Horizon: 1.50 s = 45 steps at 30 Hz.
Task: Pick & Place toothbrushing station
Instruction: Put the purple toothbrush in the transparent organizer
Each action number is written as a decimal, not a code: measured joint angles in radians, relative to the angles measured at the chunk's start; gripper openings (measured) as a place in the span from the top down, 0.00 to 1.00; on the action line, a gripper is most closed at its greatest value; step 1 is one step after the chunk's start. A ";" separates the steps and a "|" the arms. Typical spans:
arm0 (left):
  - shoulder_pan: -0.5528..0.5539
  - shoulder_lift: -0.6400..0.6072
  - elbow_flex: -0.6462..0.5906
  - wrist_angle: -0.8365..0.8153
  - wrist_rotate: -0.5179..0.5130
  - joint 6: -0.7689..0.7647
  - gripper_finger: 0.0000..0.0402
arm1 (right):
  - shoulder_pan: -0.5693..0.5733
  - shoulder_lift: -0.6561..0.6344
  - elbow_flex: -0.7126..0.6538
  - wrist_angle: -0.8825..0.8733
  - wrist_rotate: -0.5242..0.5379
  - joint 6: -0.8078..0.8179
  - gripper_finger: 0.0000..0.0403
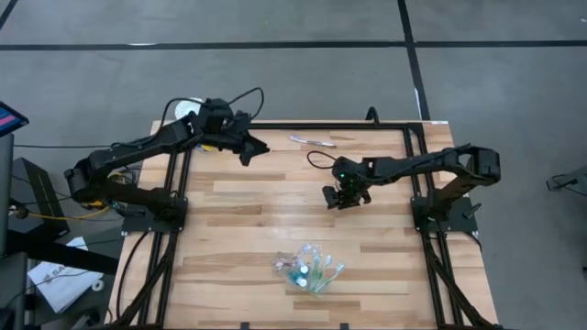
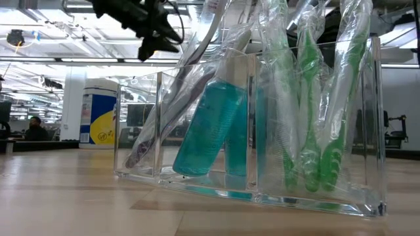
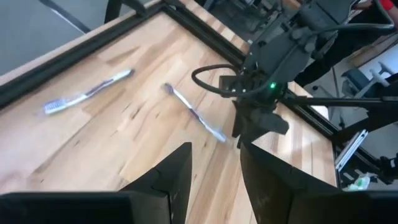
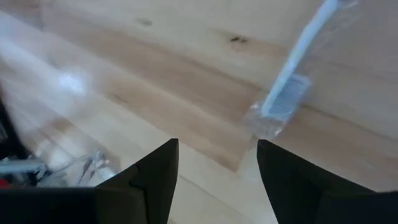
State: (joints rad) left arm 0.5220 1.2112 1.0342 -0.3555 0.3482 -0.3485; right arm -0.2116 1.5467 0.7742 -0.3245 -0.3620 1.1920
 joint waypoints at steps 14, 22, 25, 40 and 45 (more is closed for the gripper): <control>0.003 -0.004 -0.035 0.068 0.005 0.003 0.67 | -0.053 0.013 0.001 -0.092 0.083 -0.009 0.49; 0.003 -0.004 -0.035 0.067 0.005 0.000 0.68 | -0.050 0.093 0.003 -0.040 0.060 0.014 0.51; 0.003 -0.004 -0.035 0.066 0.005 0.001 0.68 | -0.046 0.093 0.003 -0.038 0.084 0.023 0.52; 0.002 -0.004 -0.035 0.065 0.003 0.000 0.68 | -0.038 0.097 0.000 0.082 0.118 -0.013 0.96; -0.008 -0.023 -0.035 0.088 0.003 0.014 0.68 | -0.037 0.056 0.006 0.288 0.042 0.038 0.98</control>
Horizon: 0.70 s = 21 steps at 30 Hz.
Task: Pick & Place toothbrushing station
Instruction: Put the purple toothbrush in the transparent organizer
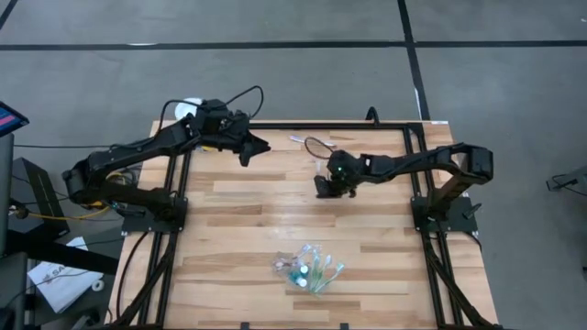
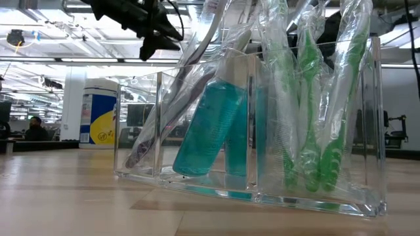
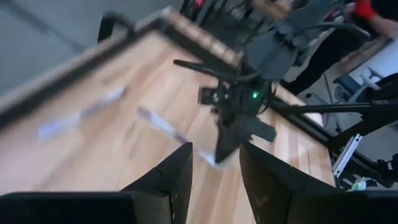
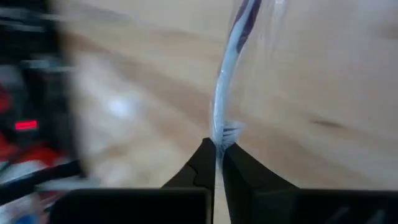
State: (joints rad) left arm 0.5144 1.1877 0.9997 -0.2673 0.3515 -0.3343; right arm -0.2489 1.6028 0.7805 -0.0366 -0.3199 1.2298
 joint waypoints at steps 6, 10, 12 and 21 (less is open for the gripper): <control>-0.054 -0.060 0.000 0.108 0.012 0.340 0.68 | 0.014 -0.078 0.012 0.290 -0.103 0.109 0.99; -0.113 -0.070 0.002 0.085 -0.064 0.580 0.68 | 0.019 -0.087 0.015 0.541 -0.169 0.227 0.99; -0.142 -0.069 0.002 0.058 -0.146 0.669 0.68 | 0.023 -0.087 0.014 0.656 -0.173 0.285 0.99; -0.287 -0.045 0.001 0.030 -0.407 0.988 0.68 | 0.057 -0.079 0.103 0.708 -0.194 0.373 1.00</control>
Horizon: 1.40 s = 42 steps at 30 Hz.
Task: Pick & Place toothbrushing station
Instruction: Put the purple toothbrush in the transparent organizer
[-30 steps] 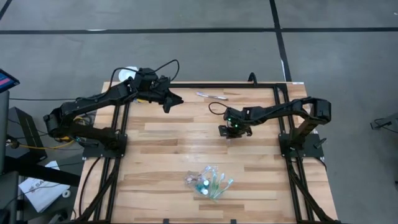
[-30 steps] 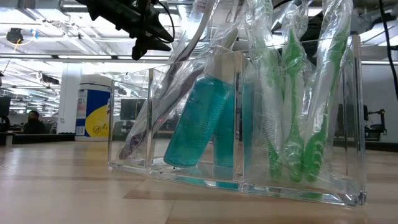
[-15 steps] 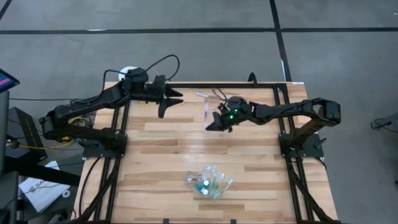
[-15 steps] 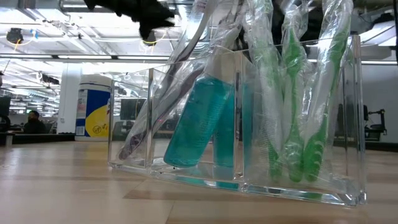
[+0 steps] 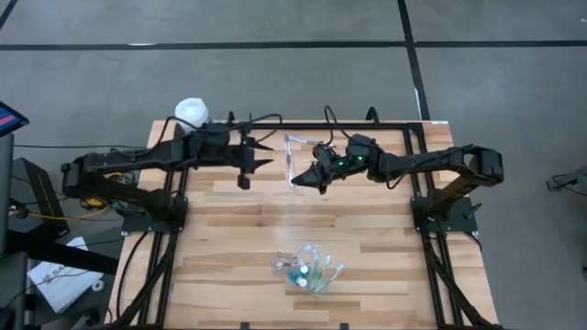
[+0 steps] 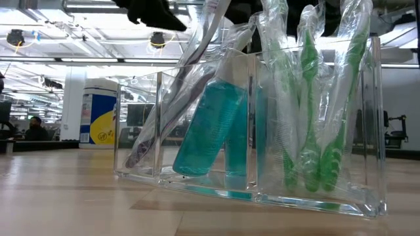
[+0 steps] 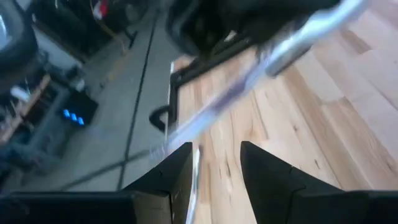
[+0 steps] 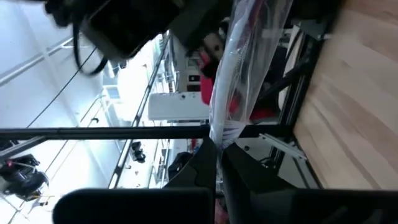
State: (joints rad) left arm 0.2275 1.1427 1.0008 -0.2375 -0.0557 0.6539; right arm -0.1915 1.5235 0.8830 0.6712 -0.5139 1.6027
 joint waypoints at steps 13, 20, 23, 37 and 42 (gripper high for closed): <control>-0.174 0.018 0.001 0.172 -0.099 0.157 0.68 | -0.037 0.003 0.001 0.017 -0.009 0.029 1.00; -0.178 0.116 0.001 0.174 -0.164 0.242 0.68 | -0.037 0.002 0.002 0.052 0.001 0.048 1.00; -0.178 0.148 0.000 0.180 -0.194 0.278 0.68 | -0.028 0.003 0.002 0.067 0.016 0.054 1.00; -0.178 0.151 -0.001 0.269 -0.285 0.337 0.68 | -0.037 0.002 0.003 0.098 0.017 0.047 1.00; -0.178 0.139 0.000 0.276 -0.303 0.337 0.68 | -0.055 0.003 0.003 0.115 0.014 0.055 1.00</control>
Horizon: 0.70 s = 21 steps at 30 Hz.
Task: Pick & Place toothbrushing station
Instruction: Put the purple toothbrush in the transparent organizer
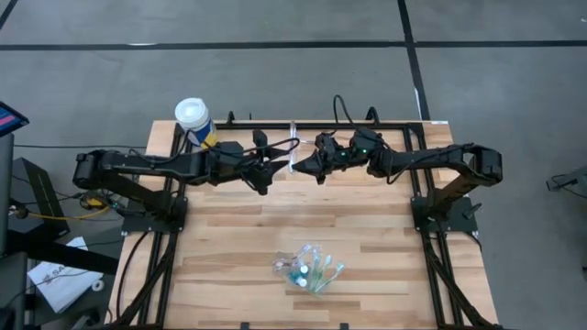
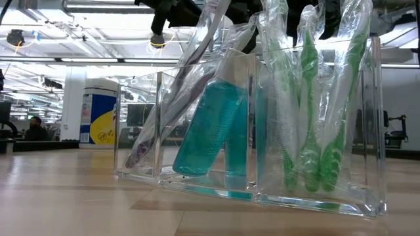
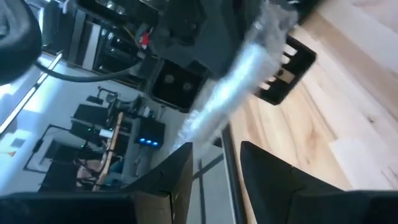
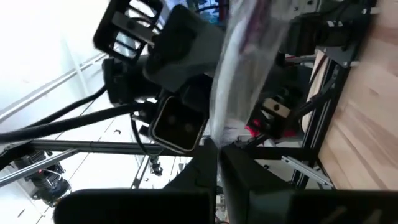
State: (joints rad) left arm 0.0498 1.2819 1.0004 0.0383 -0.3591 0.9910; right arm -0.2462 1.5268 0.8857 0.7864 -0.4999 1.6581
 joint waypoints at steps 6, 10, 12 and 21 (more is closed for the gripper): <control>0.000 -0.001 0.001 0.000 -0.080 -0.004 0.68 | 0.001 0.000 0.000 0.000 0.000 -0.004 0.99; 0.000 -0.001 0.001 0.004 -0.040 -0.007 0.68 | 0.001 0.000 0.000 0.003 0.000 -0.002 0.99; 0.000 -0.001 0.001 0.007 -0.017 -0.007 0.68 | 0.001 0.000 0.000 0.010 0.000 0.000 1.00; -0.005 -0.001 0.001 0.073 0.035 -0.003 0.68 | 0.004 0.000 0.000 0.019 0.000 0.005 1.00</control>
State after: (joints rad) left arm 0.0451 1.2808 1.0012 0.1111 -0.3236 0.9882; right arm -0.2420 1.5268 0.8852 0.8056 -0.4999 1.6629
